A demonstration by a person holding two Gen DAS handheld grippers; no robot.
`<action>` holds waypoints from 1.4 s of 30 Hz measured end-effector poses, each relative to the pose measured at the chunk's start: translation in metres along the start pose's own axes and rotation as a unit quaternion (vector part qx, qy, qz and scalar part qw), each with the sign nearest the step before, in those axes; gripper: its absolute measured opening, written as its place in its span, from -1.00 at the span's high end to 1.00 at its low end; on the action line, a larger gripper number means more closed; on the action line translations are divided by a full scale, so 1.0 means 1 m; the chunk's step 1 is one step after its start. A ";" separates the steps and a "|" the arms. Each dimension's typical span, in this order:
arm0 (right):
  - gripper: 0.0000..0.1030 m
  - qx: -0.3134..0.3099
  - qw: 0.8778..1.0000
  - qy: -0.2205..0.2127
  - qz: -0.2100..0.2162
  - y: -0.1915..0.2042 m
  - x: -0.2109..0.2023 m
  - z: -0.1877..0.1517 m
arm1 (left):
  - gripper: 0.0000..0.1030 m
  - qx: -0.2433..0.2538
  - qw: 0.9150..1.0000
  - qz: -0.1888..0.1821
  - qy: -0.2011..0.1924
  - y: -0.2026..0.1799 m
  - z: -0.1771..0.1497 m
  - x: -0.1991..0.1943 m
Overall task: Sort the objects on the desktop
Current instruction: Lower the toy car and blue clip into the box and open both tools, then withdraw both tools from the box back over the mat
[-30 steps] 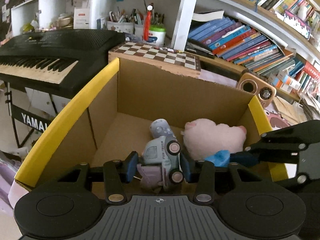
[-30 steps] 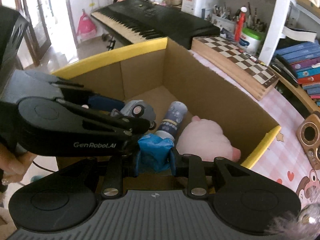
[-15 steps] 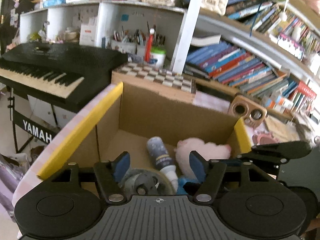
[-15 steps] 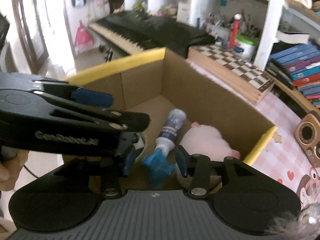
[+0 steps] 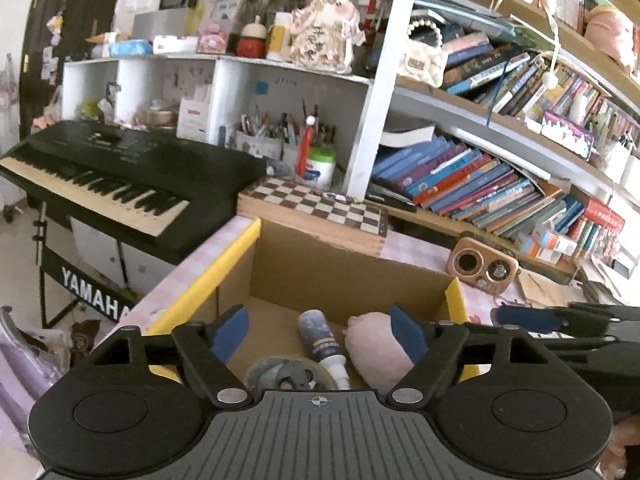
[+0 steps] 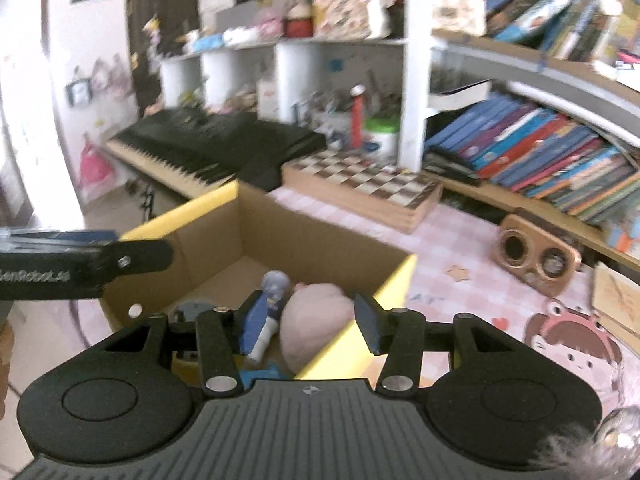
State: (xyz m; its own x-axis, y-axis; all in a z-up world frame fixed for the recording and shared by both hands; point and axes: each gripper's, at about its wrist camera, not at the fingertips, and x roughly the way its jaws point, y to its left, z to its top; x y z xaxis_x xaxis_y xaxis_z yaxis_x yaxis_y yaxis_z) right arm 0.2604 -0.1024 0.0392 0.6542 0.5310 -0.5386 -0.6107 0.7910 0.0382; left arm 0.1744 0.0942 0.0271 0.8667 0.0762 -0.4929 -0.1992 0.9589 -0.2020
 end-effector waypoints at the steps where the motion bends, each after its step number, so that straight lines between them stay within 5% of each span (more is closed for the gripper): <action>1: 0.10 0.006 1.000 -0.005 -0.006 -0.001 -0.005 -0.001 | -0.57 -0.002 1.000 0.001 -0.002 0.001 -0.001 -0.003; 20: 0.07 0.079 0.992 -0.021 -0.101 0.010 -0.087 -0.066 | -0.65 -0.006 1.000 0.007 -0.006 0.005 -0.033 -0.066; 42: 0.07 0.081 0.991 0.007 -0.109 0.066 -0.140 -0.132 | -0.65 0.020 0.999 -0.029 0.032 -0.001 -0.084 -0.121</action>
State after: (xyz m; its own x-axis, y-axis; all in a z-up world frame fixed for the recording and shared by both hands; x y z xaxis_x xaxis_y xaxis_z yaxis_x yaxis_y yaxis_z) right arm 0.0694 -0.1643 0.0063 0.7557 0.3388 -0.5606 -0.3753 0.9254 0.0534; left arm 0.0313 0.0610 0.0156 0.8456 0.0038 -0.5339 -0.1300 0.9713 -0.1990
